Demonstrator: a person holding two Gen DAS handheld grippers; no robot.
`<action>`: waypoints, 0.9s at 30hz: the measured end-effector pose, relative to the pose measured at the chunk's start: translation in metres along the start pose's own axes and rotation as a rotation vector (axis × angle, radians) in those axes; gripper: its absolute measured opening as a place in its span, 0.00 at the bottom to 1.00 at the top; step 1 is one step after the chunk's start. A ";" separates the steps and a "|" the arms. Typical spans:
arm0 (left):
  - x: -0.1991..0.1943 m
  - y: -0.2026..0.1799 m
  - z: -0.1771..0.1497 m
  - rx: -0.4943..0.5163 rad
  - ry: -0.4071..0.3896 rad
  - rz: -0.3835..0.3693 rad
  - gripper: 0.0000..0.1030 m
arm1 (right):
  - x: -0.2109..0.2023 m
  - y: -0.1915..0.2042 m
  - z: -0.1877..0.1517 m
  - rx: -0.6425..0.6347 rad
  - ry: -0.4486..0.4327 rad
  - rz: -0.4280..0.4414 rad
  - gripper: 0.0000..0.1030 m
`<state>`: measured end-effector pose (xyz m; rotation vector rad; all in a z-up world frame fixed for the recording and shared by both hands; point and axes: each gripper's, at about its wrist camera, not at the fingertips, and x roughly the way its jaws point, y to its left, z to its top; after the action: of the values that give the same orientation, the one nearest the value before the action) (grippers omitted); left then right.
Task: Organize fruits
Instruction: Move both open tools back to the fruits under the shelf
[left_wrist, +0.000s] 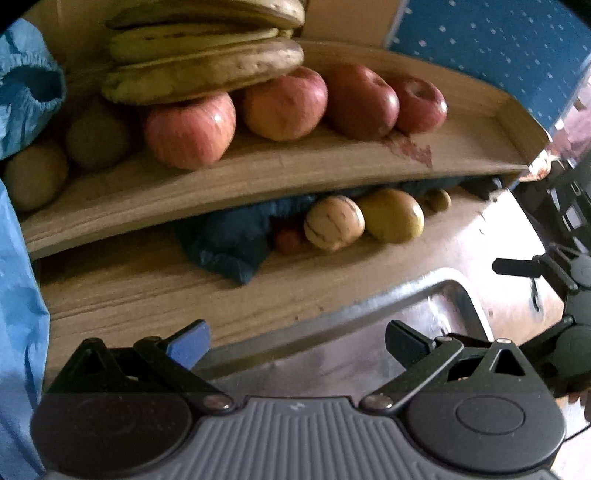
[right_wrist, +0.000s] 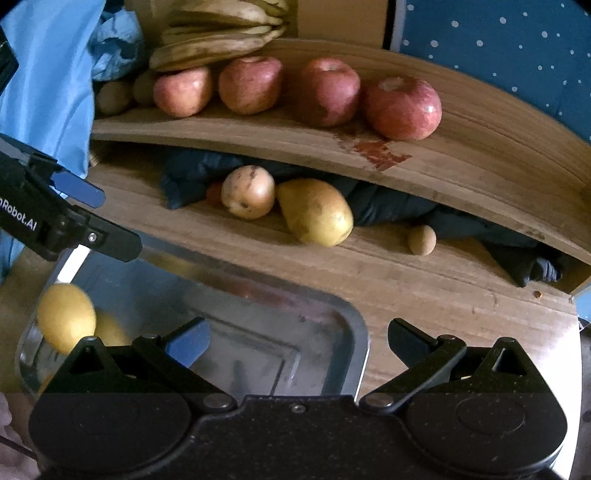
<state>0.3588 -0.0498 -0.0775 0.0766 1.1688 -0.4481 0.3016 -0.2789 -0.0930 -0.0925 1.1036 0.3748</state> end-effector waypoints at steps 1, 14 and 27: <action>0.002 0.000 0.003 -0.010 -0.005 -0.001 1.00 | 0.002 -0.002 0.002 0.000 -0.002 -0.002 0.99; 0.027 -0.009 0.033 -0.102 -0.025 -0.019 1.00 | 0.026 -0.020 0.022 -0.015 -0.025 -0.017 0.99; 0.050 -0.039 0.038 -0.170 0.000 -0.080 1.00 | 0.038 -0.072 0.029 0.016 -0.039 -0.112 0.99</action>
<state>0.3927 -0.1108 -0.1012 -0.1179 1.2088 -0.4167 0.3657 -0.3295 -0.1216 -0.1321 1.0575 0.2665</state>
